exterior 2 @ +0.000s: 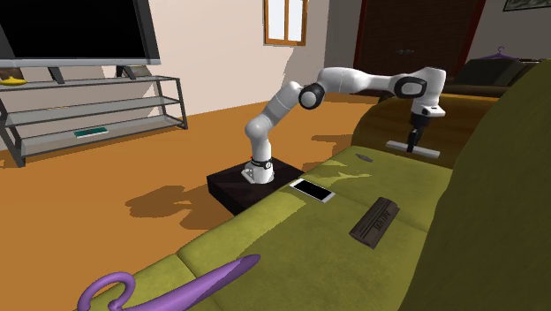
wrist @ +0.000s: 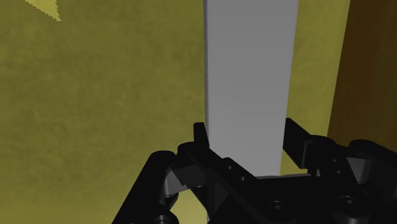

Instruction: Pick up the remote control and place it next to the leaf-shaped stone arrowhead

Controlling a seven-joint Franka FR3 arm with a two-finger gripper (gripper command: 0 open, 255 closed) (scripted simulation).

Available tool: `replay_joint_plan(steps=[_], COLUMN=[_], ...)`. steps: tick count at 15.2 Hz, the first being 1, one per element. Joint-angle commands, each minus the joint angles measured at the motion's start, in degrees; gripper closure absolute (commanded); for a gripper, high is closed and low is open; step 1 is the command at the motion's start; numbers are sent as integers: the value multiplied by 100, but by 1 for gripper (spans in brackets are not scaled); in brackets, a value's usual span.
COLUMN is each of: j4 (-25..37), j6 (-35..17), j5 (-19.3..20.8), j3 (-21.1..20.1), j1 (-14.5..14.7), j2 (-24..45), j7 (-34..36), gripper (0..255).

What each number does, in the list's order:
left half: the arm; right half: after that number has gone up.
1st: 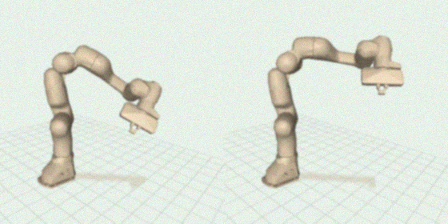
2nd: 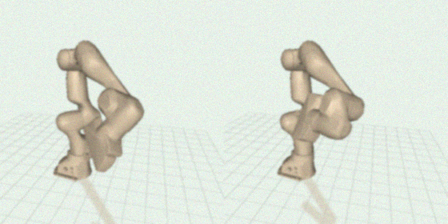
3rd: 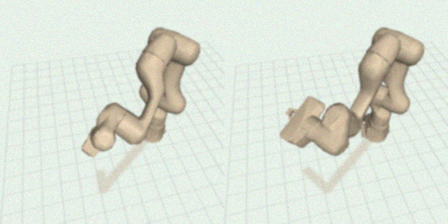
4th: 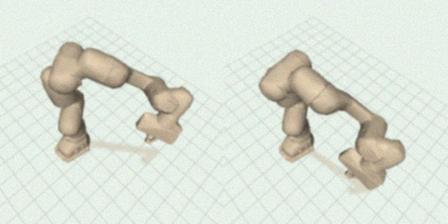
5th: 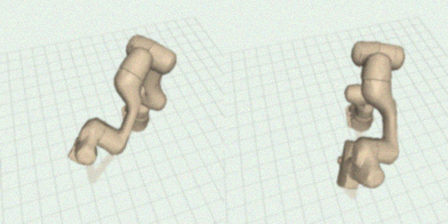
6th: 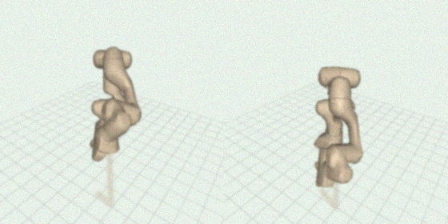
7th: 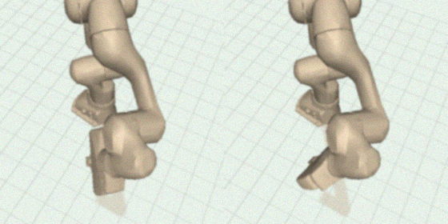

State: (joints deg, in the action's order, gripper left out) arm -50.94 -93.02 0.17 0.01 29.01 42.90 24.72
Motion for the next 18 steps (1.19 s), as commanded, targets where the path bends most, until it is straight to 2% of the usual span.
replay_joint_plan(steps=[1,9,16,17,18], j4=[-306,-1048,-1048,-1050,-1049], j6=[-221,-894,-894,-895,-894], j5=[-1,0,0,0,0], j3=[1,1,1,1,1], j1=[-6,-6,-6,-6,-6], j2=[-90,-160,-160,-161,-160], j7=[-6,-4,-4,-4,-4], gripper=[255,255,255,0,0])
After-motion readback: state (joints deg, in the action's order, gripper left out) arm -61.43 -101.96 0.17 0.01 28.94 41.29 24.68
